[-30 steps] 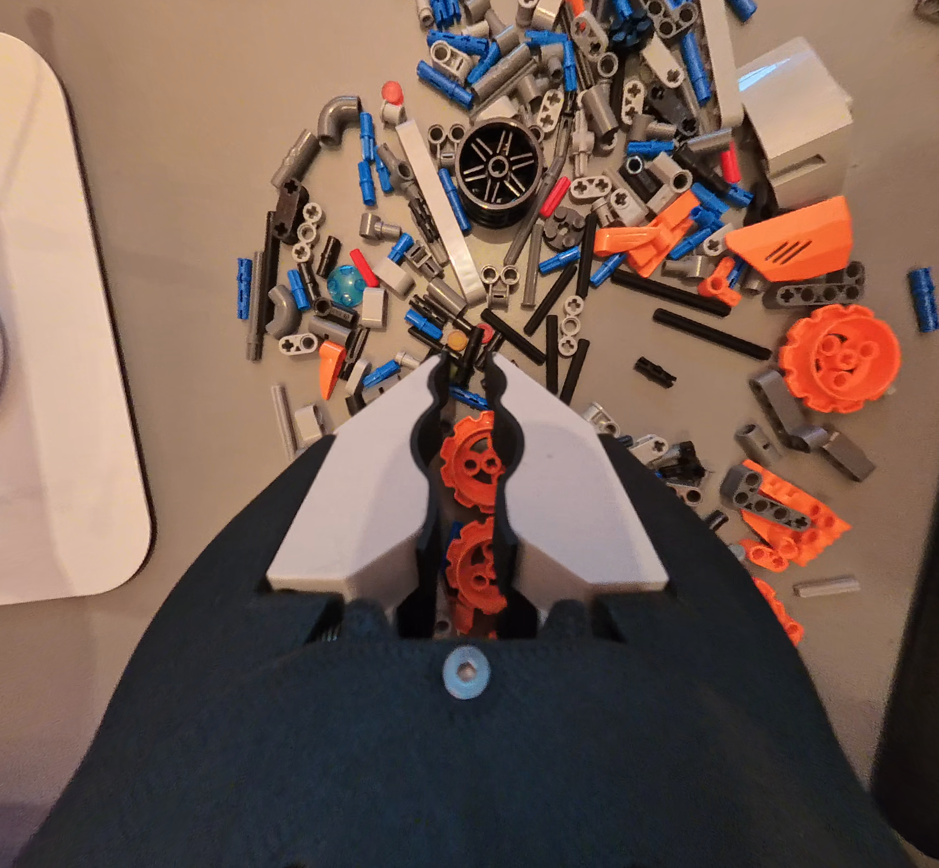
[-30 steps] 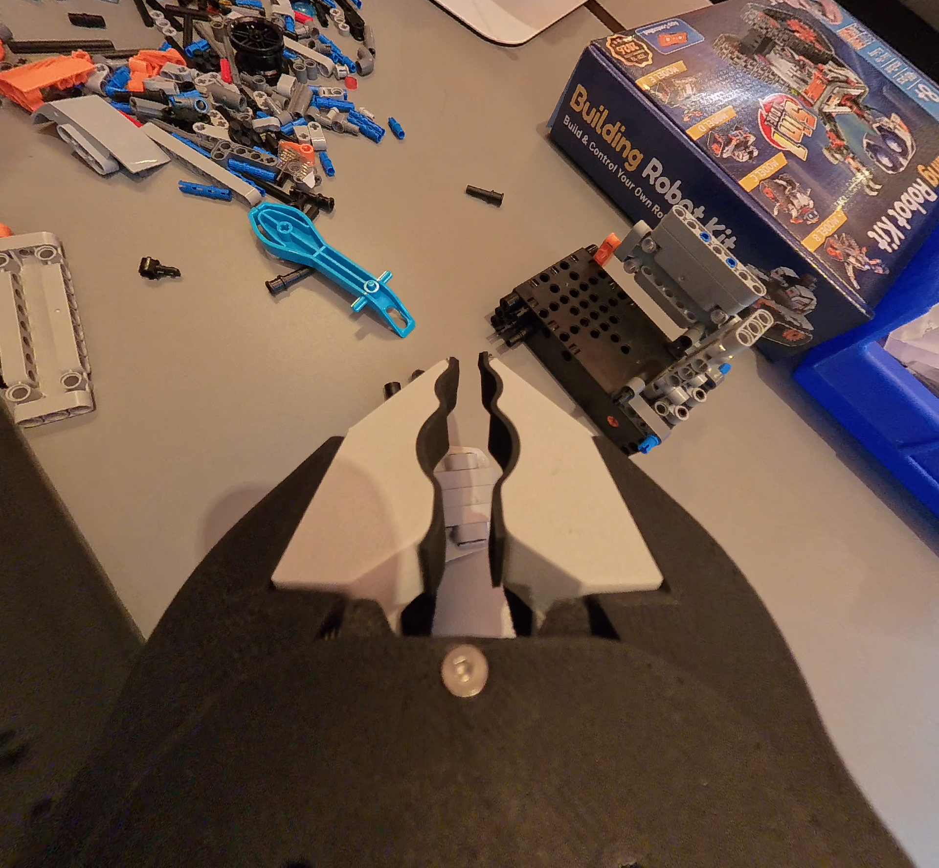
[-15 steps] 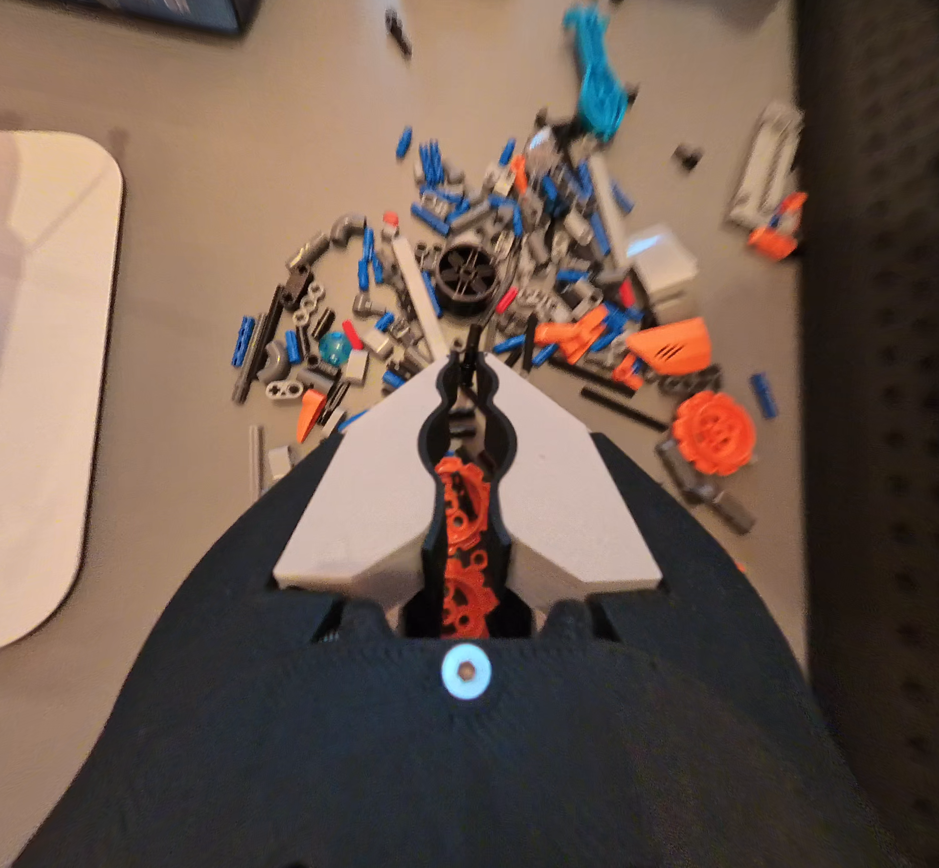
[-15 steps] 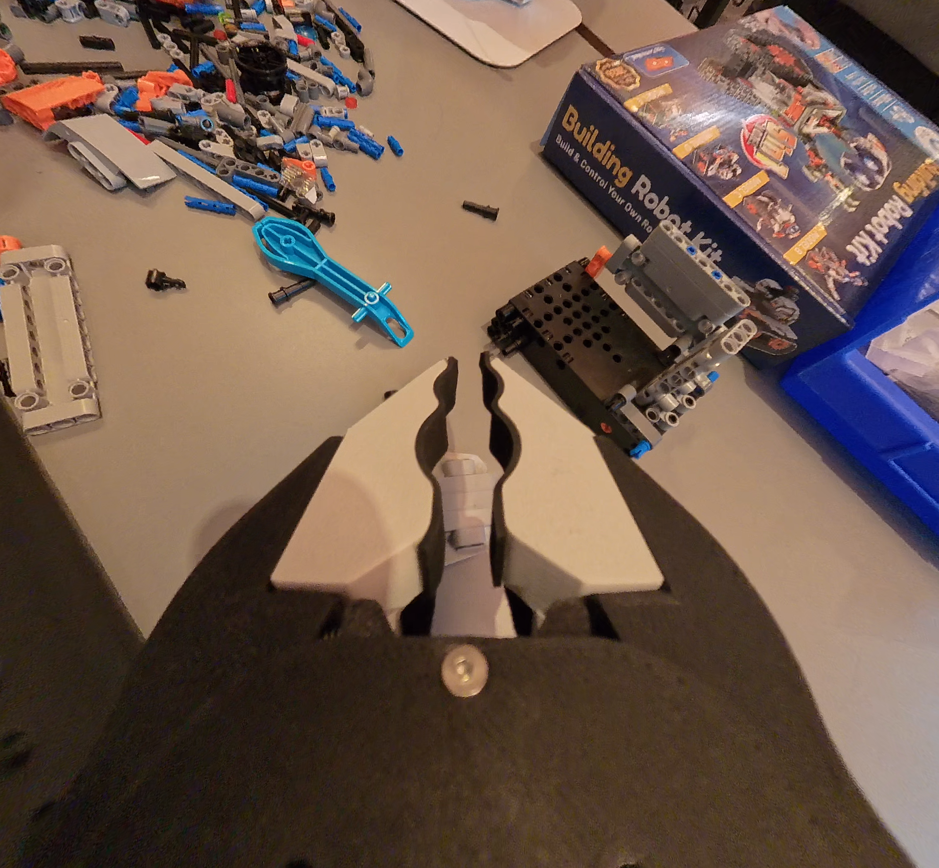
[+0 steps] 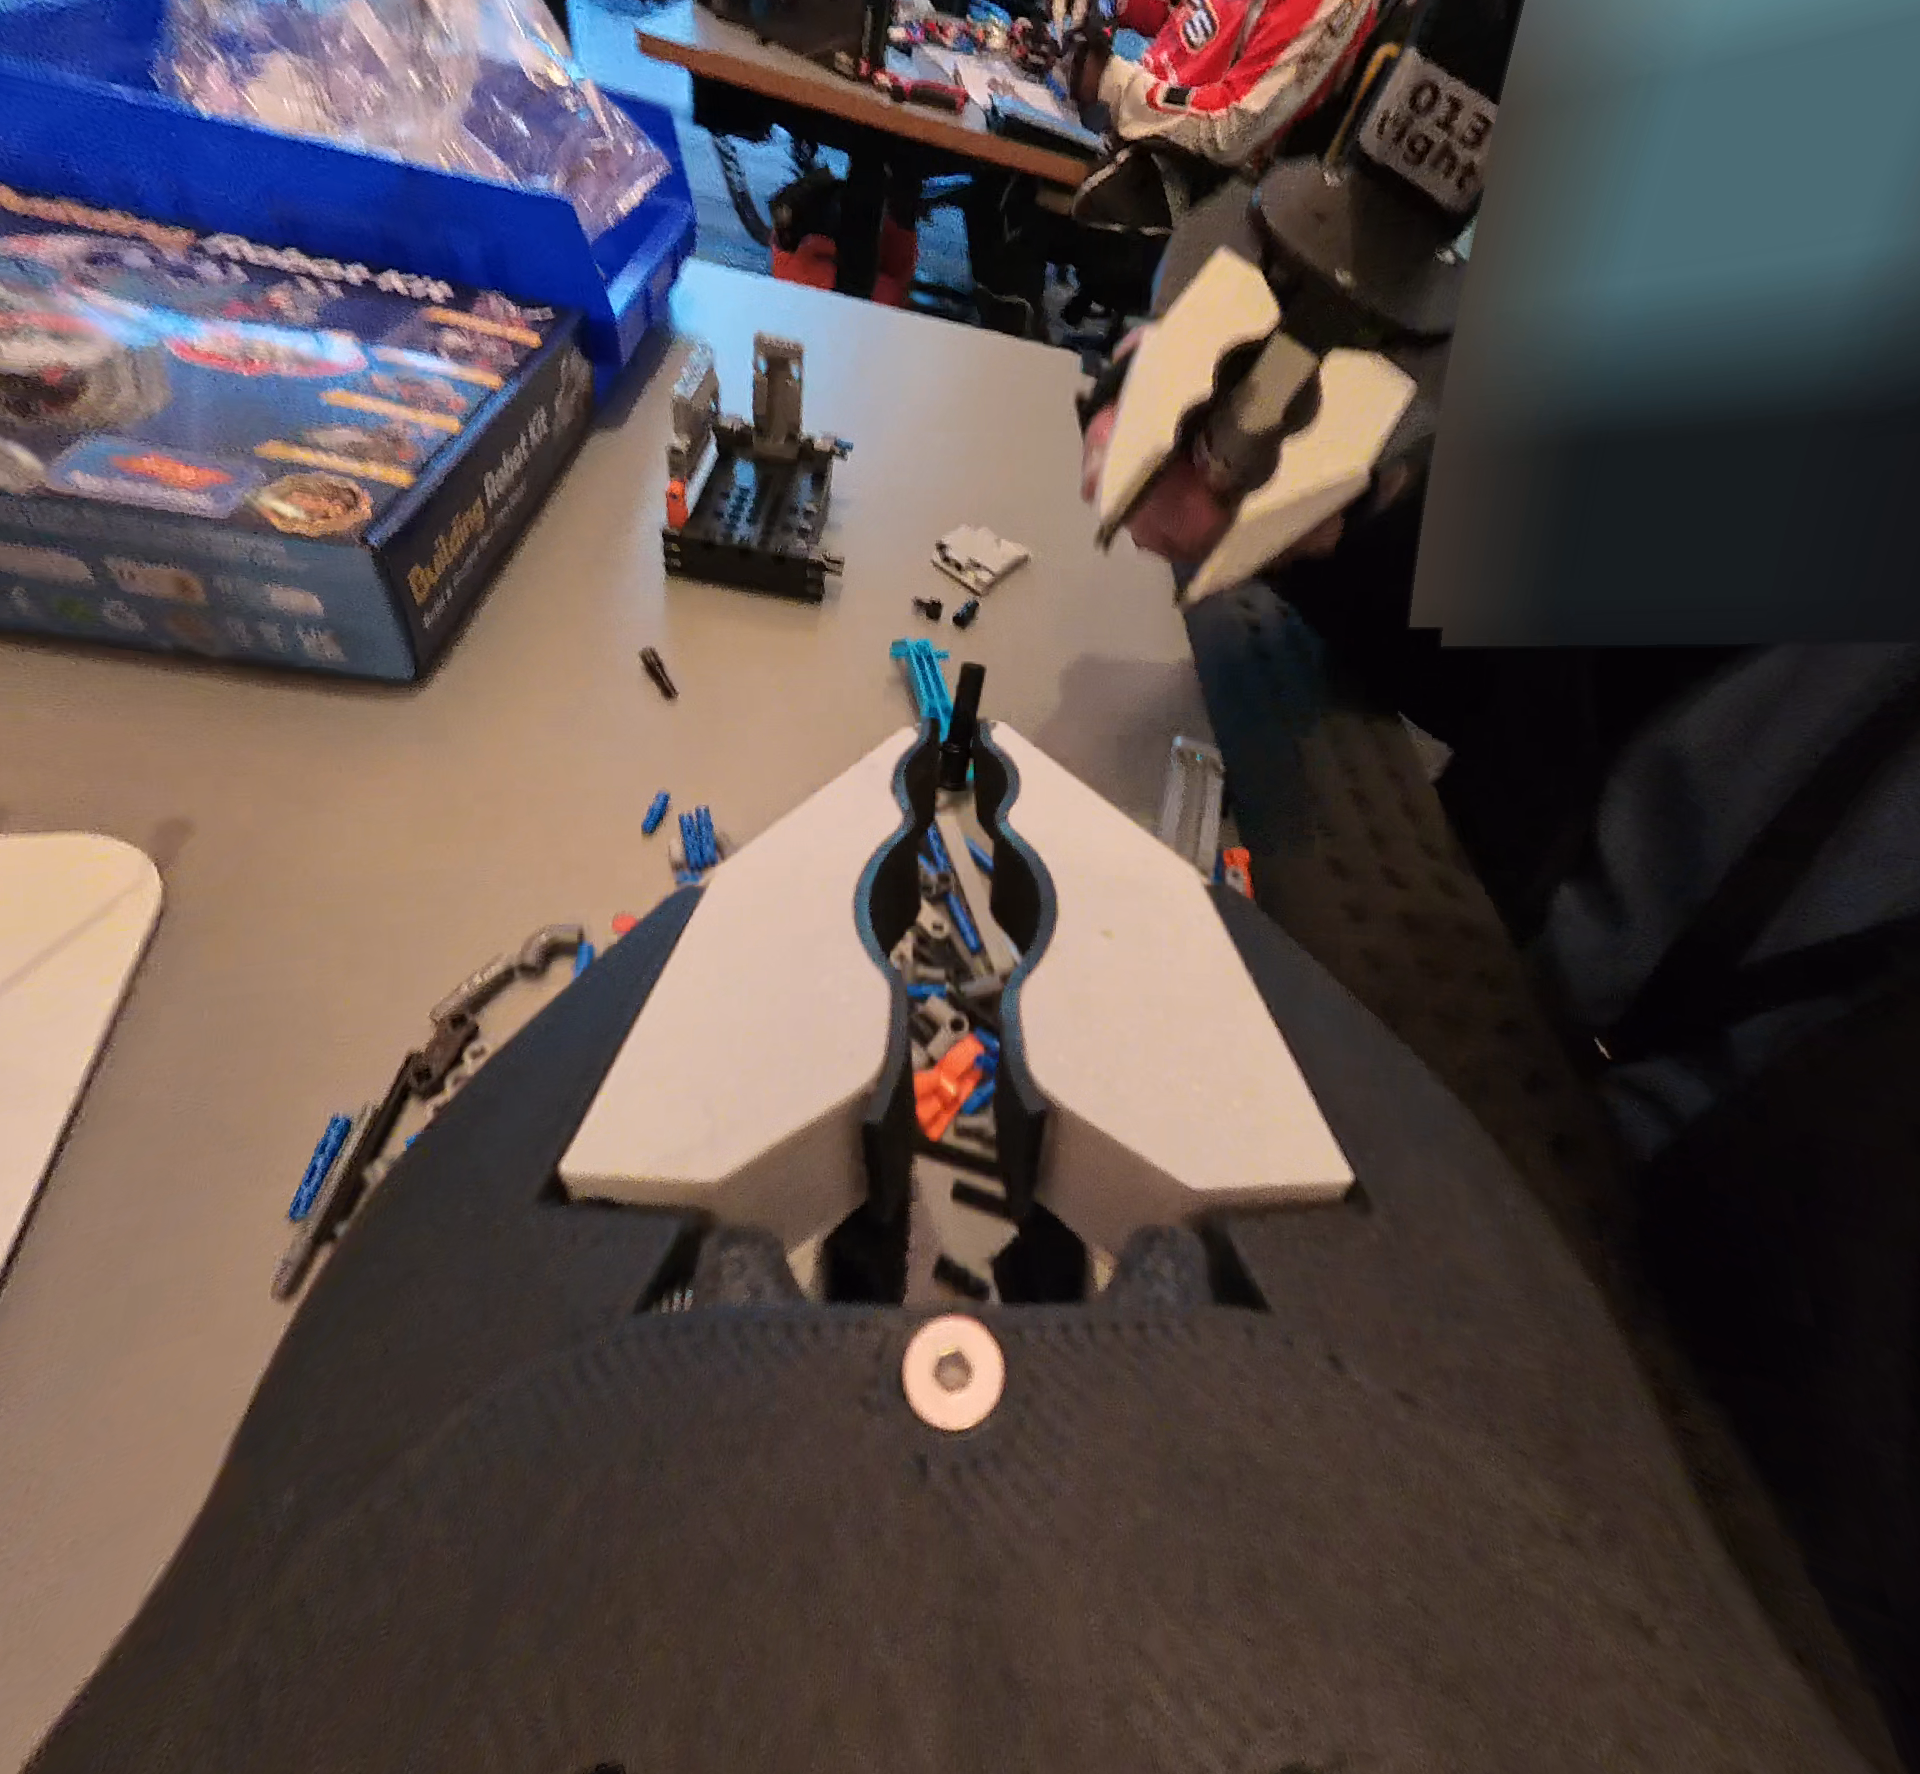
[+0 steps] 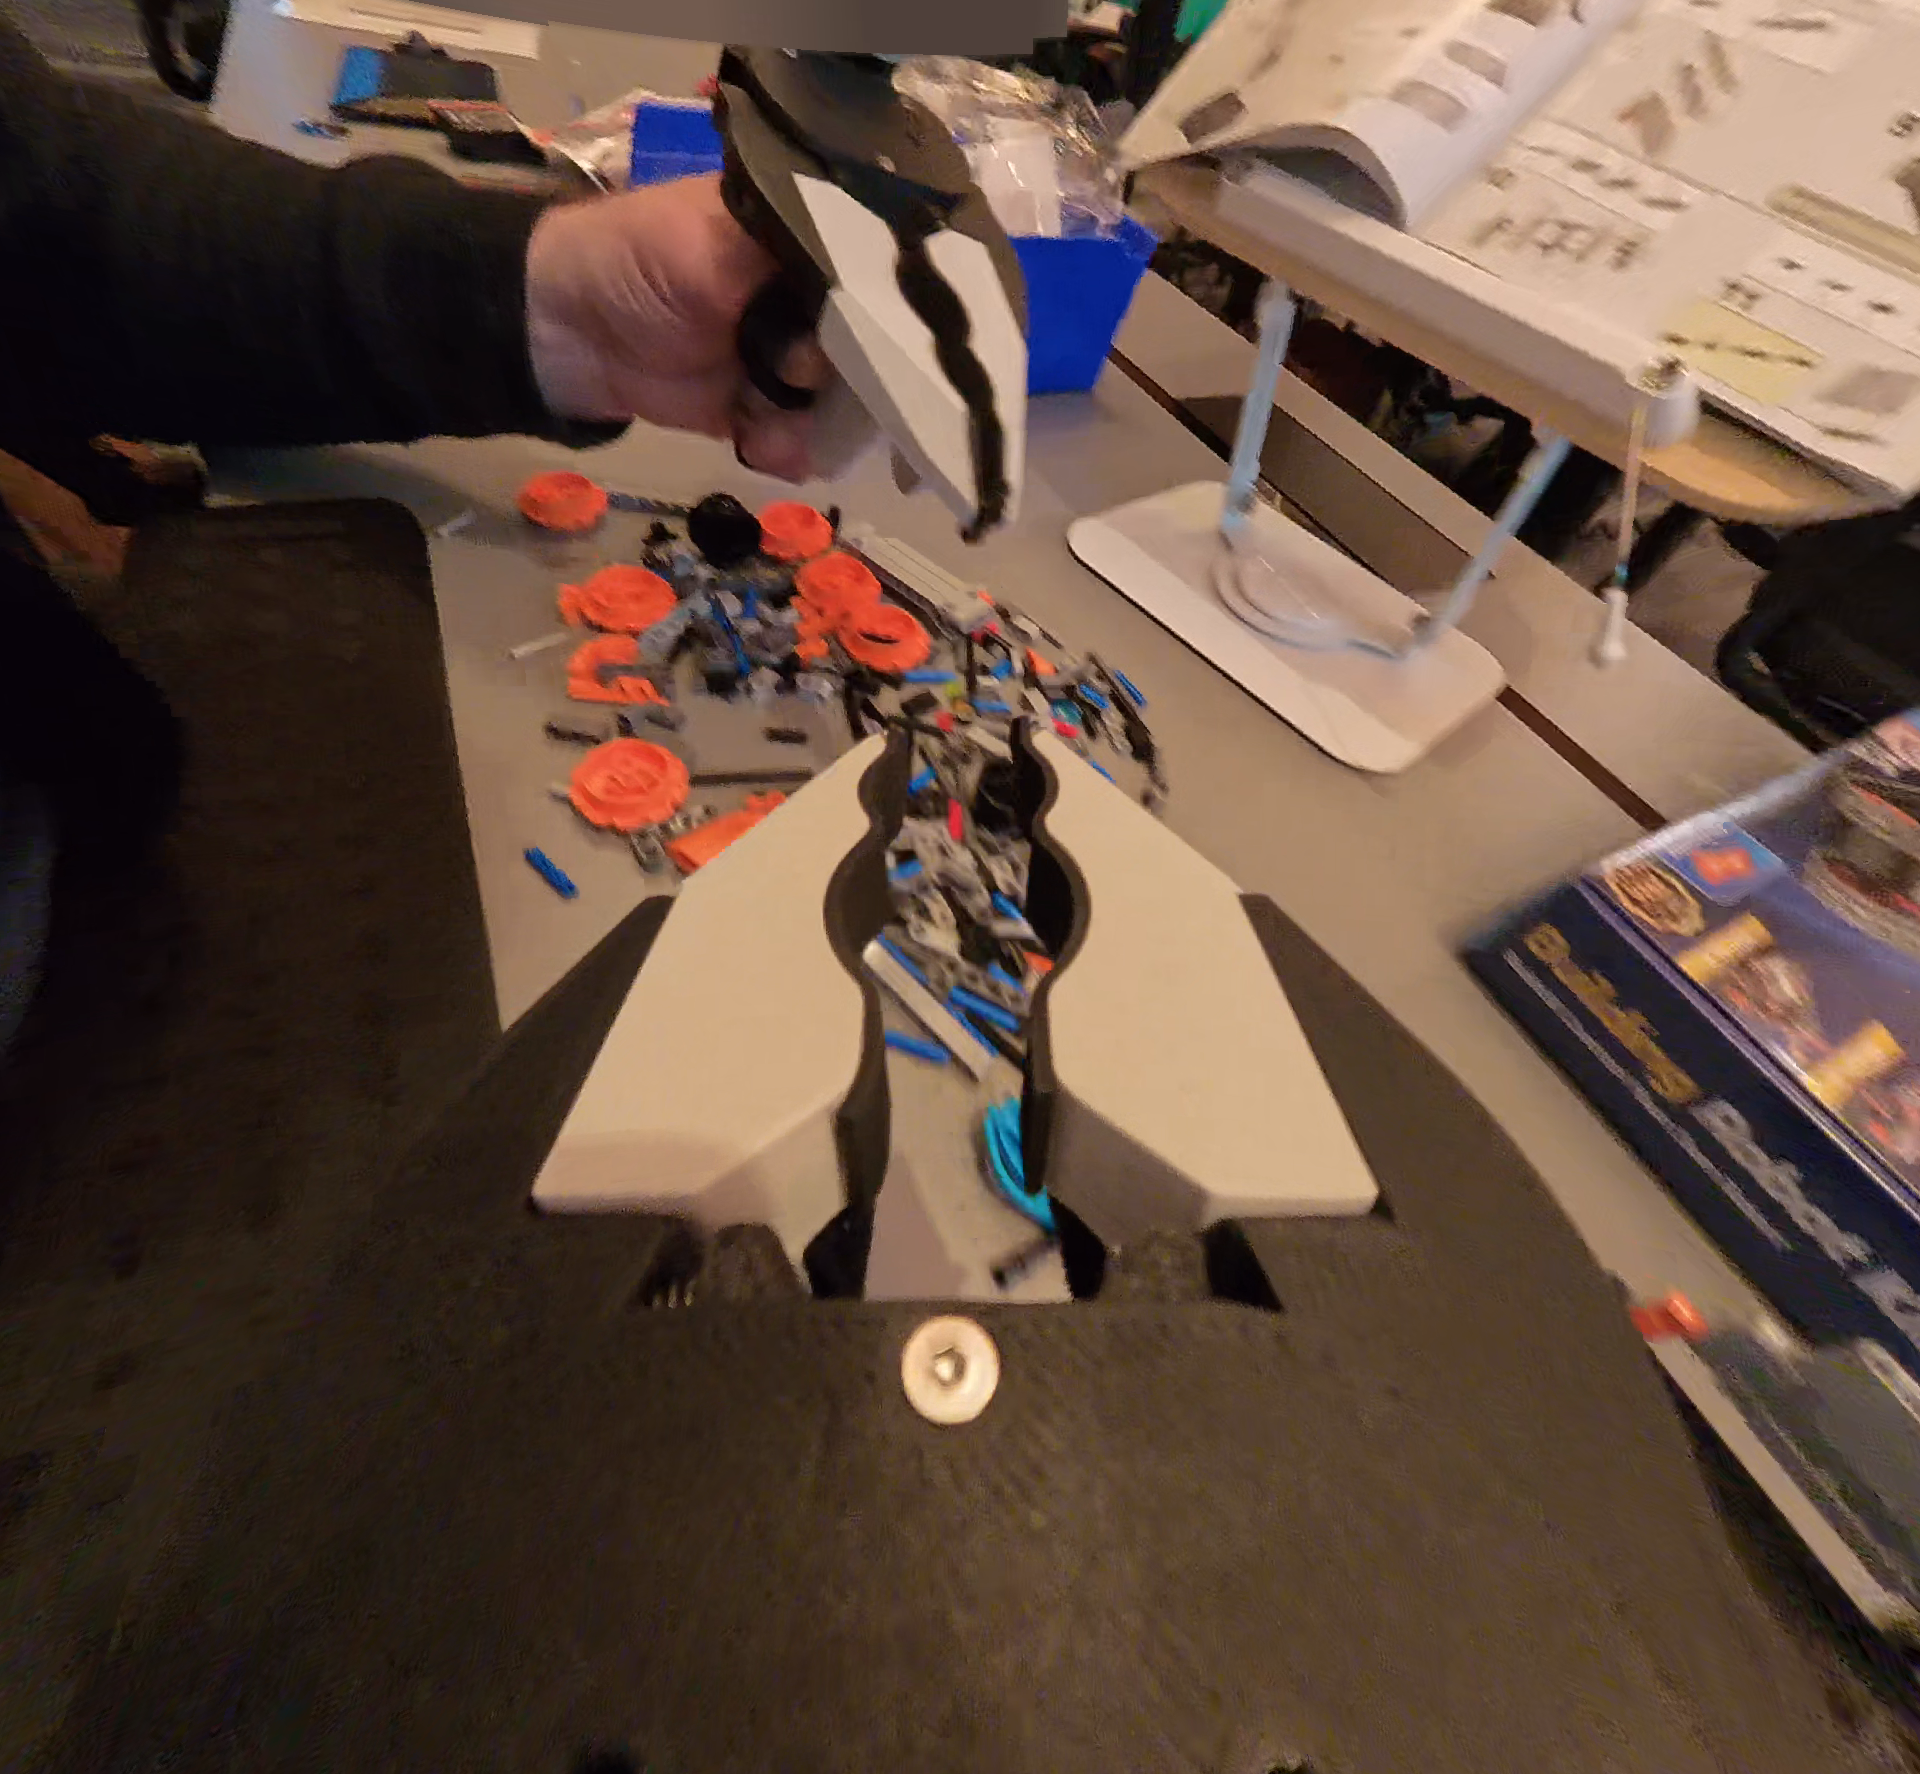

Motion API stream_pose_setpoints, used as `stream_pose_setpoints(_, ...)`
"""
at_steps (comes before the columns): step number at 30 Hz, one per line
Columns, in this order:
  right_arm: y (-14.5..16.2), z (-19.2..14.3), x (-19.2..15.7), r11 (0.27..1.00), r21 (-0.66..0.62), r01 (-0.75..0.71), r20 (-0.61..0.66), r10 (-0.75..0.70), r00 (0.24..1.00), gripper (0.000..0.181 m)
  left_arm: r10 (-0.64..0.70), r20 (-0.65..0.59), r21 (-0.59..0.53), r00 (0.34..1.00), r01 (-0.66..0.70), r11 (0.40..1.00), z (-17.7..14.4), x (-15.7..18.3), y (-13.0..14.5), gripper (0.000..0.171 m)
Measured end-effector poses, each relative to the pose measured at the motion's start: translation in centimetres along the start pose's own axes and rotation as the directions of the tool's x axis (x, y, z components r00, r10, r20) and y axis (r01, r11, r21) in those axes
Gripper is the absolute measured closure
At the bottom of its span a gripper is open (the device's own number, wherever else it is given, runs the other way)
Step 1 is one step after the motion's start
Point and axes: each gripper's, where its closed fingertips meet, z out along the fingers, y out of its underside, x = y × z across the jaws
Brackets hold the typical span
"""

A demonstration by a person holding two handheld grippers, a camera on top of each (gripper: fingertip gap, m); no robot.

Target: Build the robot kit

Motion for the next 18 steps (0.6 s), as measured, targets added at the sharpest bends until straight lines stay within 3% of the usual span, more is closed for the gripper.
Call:
stream_pose_setpoints(6,-2.0,3.8,-1.8,0.998,0.057,-0.031,0.018,0.030,0.999,0.162,0.120,0.111,-0.006,0.987,-0.120,0.993,2.0,2.2,-0.7,0.169)
stream_pose_setpoints(12,-1.9,4.4,-1.2,0.998,0.061,0.009,-0.071,-0.005,0.997,0.162,-0.062,0.110,0.141,0.992,0.046,0.989,2.1,1.8,-1.4,0.169)
stream_pose_setpoints(18,-1.8,4.1,0.1,0.996,0.047,0.076,-0.204,-0.065,0.977,0.161,-0.138,0.080,0.226,0.987,0.117,0.967,2.4,1.7,-2.1,0.169)
